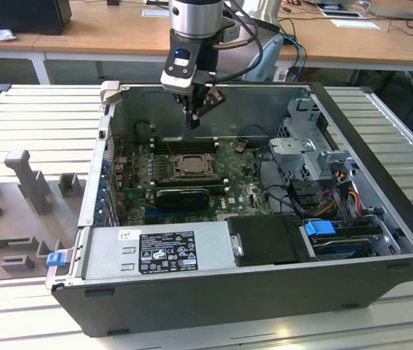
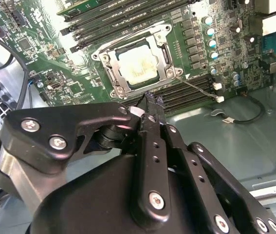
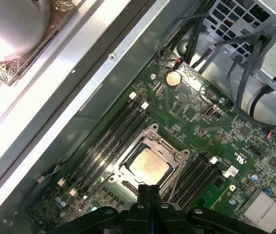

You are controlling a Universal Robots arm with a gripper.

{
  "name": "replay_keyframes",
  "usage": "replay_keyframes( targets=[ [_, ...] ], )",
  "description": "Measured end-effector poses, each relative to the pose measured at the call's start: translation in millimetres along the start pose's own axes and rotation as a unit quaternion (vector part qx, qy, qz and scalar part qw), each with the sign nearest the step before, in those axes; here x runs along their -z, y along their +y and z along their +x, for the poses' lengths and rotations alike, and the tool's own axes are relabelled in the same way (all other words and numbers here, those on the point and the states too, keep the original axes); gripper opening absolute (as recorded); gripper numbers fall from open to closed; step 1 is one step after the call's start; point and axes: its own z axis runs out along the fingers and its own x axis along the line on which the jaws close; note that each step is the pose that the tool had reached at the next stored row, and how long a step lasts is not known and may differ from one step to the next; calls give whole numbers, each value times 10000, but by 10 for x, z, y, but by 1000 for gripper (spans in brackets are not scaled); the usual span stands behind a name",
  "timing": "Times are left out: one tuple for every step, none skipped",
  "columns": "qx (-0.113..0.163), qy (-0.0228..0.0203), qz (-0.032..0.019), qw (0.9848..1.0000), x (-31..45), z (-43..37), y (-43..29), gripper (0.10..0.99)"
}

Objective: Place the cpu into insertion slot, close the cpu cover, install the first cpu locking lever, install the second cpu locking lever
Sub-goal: 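Install the first cpu locking lever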

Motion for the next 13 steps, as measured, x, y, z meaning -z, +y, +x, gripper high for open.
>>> replay_keyframes(
  targets=[
    [22,1,0,10000,0,0,0,106],
    [42,1,1,10000,0,0,0,106],
    [63,2,1,10000,0,0,0,106],
    [80,2,1,10000,0,0,0,106],
    [100,3,1,10000,0,0,0,106],
    [129,4,1,9999,0,0,0,106],
    [151,4,1,9999,0,0,0,106],
    [185,6,1,9998,0,0,0,106],
    [215,6,1,9998,0,0,0,106],
    [237,7,2,9997,0,0,0,106],
    [266,8,2,9996,0,0,0,106],
    [290,9,2,9996,0,0,0,106],
    [335,10,2,9994,0,0,0,106]
  ],
)
